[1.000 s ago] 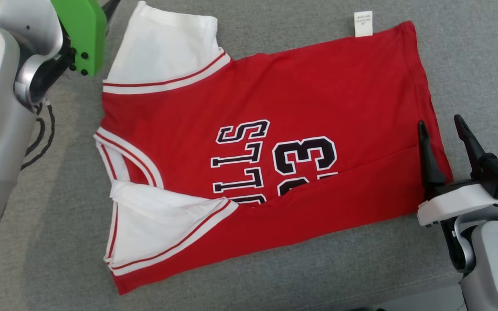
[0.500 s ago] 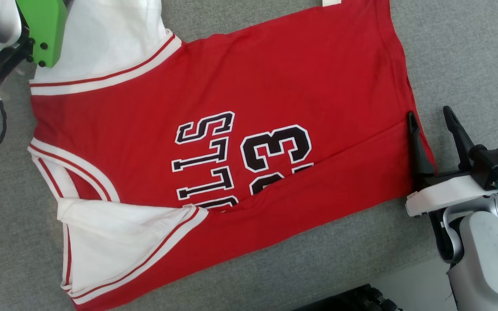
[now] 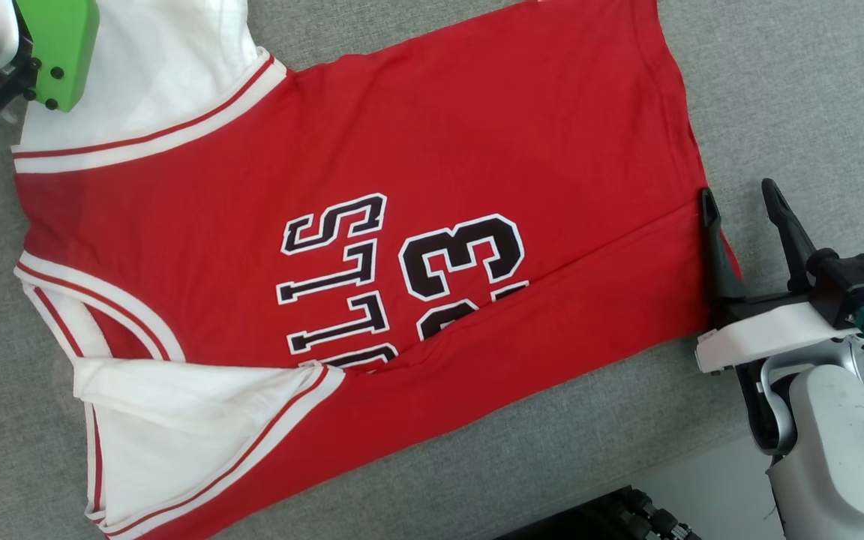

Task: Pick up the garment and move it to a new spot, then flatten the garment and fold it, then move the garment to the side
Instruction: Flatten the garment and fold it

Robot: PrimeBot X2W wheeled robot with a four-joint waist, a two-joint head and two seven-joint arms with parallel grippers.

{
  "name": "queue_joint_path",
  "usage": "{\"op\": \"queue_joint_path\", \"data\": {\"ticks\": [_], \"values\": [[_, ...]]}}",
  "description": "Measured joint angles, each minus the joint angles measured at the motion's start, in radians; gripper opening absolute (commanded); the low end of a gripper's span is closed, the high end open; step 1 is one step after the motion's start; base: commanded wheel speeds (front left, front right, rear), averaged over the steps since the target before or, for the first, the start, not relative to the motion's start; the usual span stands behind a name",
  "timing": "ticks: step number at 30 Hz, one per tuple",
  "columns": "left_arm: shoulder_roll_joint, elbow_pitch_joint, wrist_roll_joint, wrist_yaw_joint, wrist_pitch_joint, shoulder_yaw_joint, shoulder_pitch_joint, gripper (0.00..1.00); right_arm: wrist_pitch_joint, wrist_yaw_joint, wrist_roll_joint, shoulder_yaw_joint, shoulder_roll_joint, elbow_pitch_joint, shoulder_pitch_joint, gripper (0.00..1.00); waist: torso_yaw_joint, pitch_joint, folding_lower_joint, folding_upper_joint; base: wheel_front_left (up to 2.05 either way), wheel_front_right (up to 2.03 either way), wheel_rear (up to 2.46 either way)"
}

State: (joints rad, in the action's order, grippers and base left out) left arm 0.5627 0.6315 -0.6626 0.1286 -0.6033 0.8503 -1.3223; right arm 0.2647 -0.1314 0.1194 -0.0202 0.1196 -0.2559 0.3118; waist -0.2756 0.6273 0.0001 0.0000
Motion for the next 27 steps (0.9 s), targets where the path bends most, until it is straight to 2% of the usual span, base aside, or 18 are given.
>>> {"op": "queue_joint_path", "data": {"ticks": [8,13,18,22,27], "values": [[-0.006,-0.008,-0.047,0.0,0.05,0.039,-0.001,0.0,-0.009,0.0,0.063,0.03,0.017,0.022,0.031,1.0,0.008,-0.036,0.0,0.0,0.0,0.0,0.0],[-0.023,-0.044,-0.082,0.0,0.095,0.063,0.0,0.0,-0.165,0.0,0.121,0.056,0.069,0.007,0.15,1.0,0.034,-0.069,0.0,0.0,0.0,0.0,0.0],[-0.037,-0.096,-0.122,0.0,0.132,0.085,0.001,0.0,-0.408,0.0,0.187,0.087,0.11,-0.086,0.347,1.0,0.088,-0.096,0.0,0.0,0.0,0.0,0.0],[-0.052,-0.121,-0.137,0.0,0.162,0.095,0.0,0.0,-0.479,0.0,0.188,0.077,0.131,-0.173,0.427,1.0,0.132,-0.104,0.0,0.0,0.0,0.0,0.0],[-0.05,-0.138,-0.145,0.0,0.183,0.11,0.0,0.0,-0.511,0.0,0.223,0.087,0.131,-0.265,0.487,1.0,0.176,-0.108,0.0,0.0,0.0,0.0,0.0]]}}
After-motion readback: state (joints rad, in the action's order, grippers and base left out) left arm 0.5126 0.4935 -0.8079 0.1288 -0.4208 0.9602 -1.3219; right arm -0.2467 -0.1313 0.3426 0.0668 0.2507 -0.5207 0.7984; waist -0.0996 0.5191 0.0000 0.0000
